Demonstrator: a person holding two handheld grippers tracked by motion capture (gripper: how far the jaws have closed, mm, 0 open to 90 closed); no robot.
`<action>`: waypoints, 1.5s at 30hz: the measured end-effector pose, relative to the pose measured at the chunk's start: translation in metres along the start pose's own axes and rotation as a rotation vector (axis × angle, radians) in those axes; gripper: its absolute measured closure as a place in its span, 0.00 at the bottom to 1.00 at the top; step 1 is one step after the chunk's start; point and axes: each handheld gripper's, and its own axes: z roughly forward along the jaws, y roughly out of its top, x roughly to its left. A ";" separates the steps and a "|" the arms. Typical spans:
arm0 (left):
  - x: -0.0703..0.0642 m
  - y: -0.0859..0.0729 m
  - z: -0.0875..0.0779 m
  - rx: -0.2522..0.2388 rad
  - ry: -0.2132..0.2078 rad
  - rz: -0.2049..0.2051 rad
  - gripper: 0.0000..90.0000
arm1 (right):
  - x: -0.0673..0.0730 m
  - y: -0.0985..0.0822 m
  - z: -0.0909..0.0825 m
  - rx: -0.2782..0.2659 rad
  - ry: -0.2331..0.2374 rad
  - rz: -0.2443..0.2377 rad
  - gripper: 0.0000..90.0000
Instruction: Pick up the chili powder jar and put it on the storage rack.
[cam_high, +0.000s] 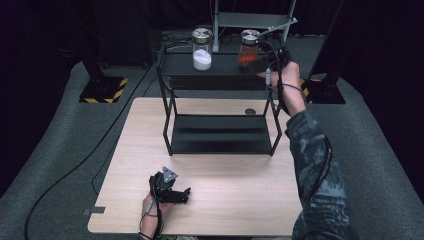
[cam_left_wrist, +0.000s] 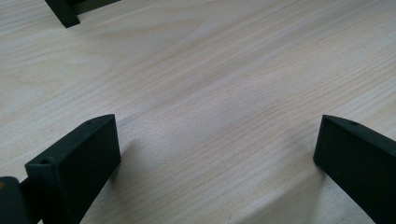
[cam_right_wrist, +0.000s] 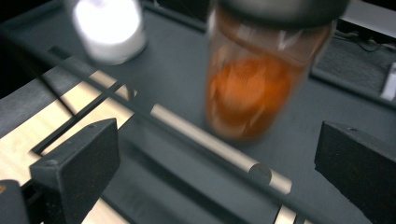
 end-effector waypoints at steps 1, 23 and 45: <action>0.000 0.000 0.000 0.001 0.000 0.001 0.00 | 0.001 -0.007 -0.004 -0.003 0.001 -0.008 0.00; 0.000 0.000 0.000 -0.001 0.001 0.000 0.00 | 0.030 -0.276 0.009 0.043 0.139 -0.030 0.00; 0.000 0.000 0.000 -0.001 0.001 0.001 0.00 | 0.058 -0.402 0.010 0.042 -0.045 0.091 0.00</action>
